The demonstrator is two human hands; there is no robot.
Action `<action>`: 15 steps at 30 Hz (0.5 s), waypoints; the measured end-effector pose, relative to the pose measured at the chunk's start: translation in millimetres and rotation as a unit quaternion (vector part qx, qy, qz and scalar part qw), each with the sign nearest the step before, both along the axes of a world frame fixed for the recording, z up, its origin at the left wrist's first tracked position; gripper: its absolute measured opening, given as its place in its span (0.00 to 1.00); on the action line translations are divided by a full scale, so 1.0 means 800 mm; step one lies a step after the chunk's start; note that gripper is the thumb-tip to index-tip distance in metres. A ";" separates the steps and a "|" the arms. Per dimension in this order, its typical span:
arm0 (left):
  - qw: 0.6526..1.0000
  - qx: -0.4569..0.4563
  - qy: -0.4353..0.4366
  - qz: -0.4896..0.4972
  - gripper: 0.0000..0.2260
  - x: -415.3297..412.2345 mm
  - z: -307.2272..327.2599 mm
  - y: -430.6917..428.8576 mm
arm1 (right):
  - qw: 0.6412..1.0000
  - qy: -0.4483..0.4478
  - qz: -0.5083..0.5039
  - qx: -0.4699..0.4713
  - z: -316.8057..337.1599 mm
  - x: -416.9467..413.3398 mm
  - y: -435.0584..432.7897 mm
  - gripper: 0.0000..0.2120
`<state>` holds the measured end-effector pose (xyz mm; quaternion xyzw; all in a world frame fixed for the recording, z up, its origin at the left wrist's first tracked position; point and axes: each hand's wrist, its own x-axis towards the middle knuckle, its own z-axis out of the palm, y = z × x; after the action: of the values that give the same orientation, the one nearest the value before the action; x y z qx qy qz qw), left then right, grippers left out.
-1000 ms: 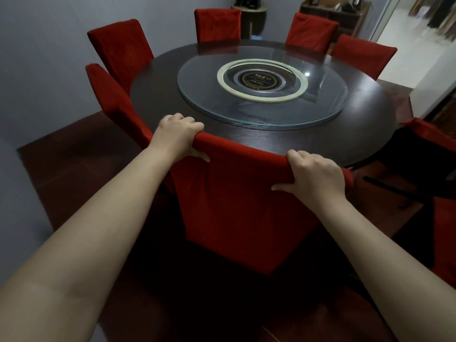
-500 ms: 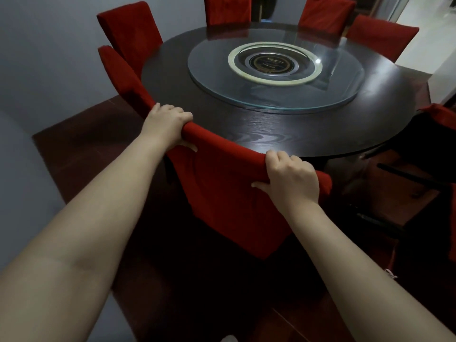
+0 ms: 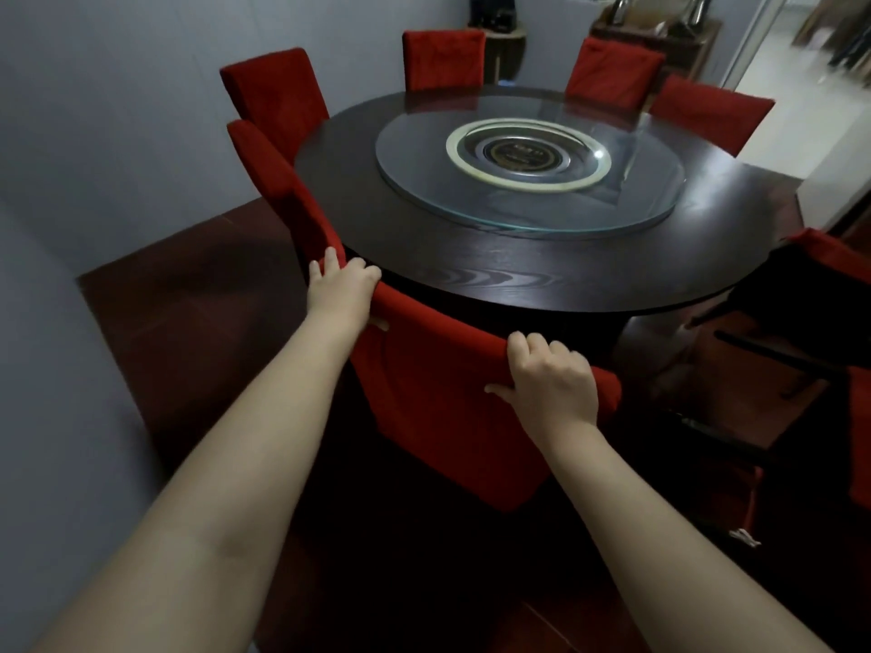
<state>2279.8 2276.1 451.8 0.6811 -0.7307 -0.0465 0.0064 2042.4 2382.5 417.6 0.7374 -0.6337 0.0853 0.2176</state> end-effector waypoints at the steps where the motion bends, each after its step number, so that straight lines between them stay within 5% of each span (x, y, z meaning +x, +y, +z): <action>1: 1.000 -0.007 -0.001 -0.001 0.31 0.003 -0.004 -0.002 | 1.000 0.003 -0.004 -0.003 -0.002 0.002 -0.002 0.30; 15: 1.000 -0.018 -0.009 0.011 0.27 0.043 -0.008 -0.077 | 0.999 -0.001 -0.030 -0.024 -0.016 0.068 -0.059 0.29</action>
<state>2314.5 2214.8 445.5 0.6892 -0.7239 -0.0266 0.0125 2097.2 2335.3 404.5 0.7123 -0.6539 0.0949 0.2368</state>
